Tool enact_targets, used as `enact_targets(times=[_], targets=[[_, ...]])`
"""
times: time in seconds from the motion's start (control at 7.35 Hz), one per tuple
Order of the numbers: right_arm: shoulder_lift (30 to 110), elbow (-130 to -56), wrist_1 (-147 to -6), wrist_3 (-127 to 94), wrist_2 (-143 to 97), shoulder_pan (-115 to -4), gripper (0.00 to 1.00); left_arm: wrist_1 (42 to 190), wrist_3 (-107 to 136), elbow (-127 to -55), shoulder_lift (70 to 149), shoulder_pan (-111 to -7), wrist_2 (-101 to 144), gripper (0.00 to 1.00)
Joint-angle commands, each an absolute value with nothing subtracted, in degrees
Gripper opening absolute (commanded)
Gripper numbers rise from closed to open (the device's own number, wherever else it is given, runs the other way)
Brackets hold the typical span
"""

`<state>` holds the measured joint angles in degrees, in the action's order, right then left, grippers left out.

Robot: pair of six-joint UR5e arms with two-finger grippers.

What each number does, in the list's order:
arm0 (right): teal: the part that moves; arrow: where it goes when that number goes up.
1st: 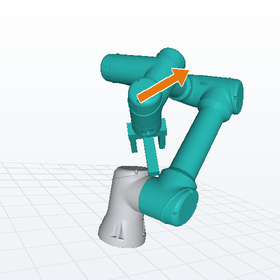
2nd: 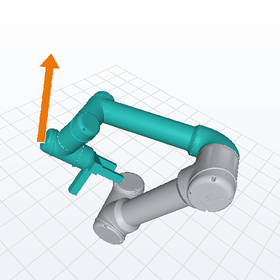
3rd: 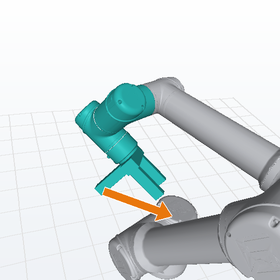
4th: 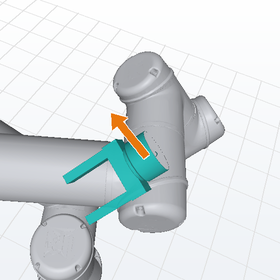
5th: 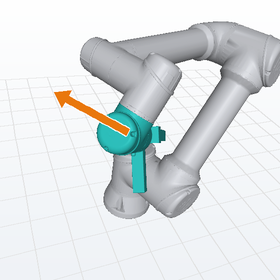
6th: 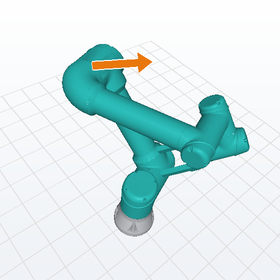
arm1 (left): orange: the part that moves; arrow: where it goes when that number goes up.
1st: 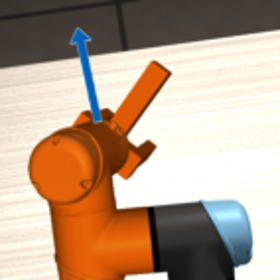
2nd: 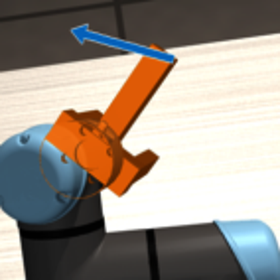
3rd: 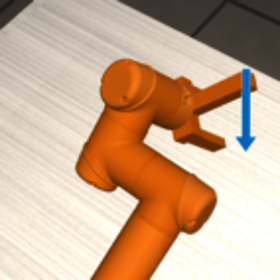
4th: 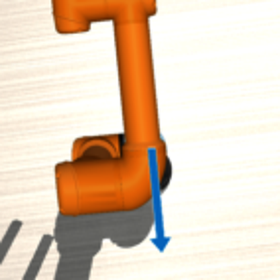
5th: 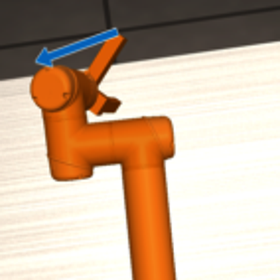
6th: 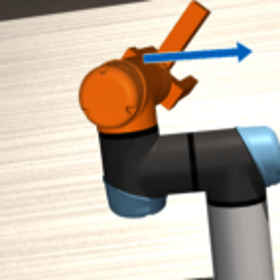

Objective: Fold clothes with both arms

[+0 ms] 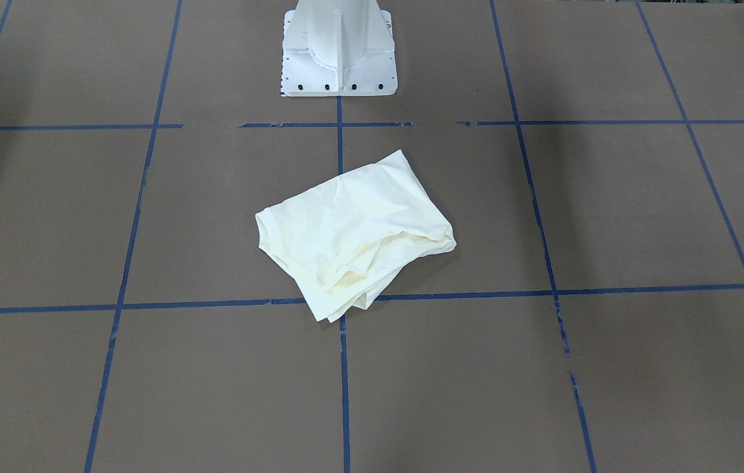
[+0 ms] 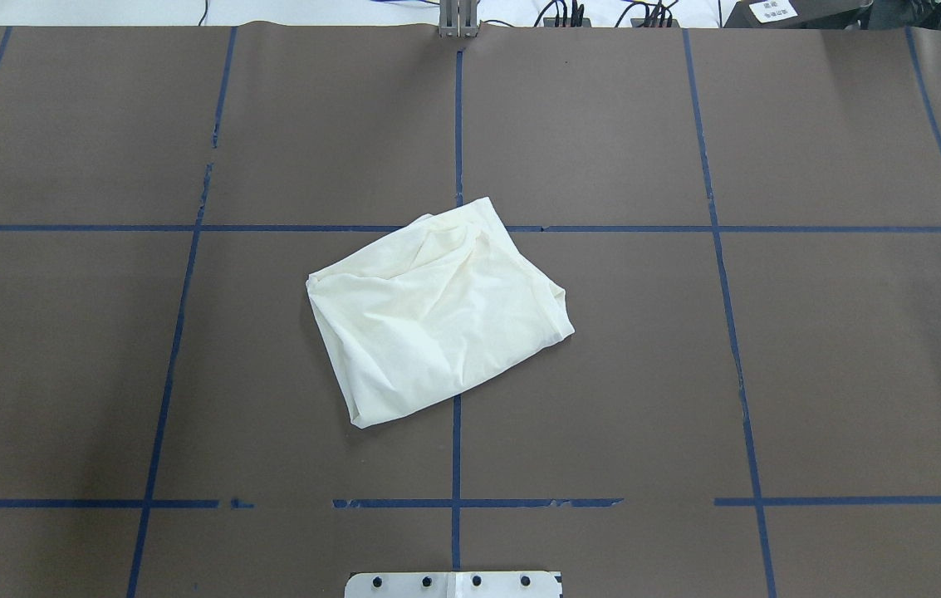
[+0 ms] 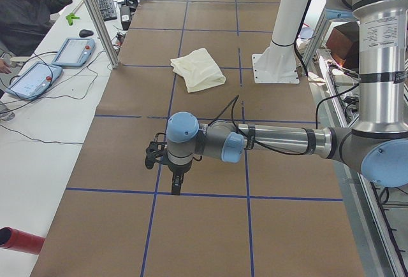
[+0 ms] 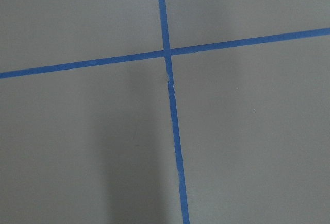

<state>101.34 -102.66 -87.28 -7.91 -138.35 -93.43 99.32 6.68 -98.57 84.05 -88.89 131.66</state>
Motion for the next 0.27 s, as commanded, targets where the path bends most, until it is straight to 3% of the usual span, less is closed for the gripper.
enact_targets(times=[0.0, 0.14], targets=[[101.51, -102.66, -87.28, -7.91, -138.43, -93.43, 1.0, 99.32, 6.68, -98.53, 84.11, -88.94, 131.66, 1.0], [101.6, -102.66, -87.28, -7.82, -138.34, -93.43, 1.0, 99.32, 6.68, -98.61, 84.11, -88.95, 131.66, 1.0]])
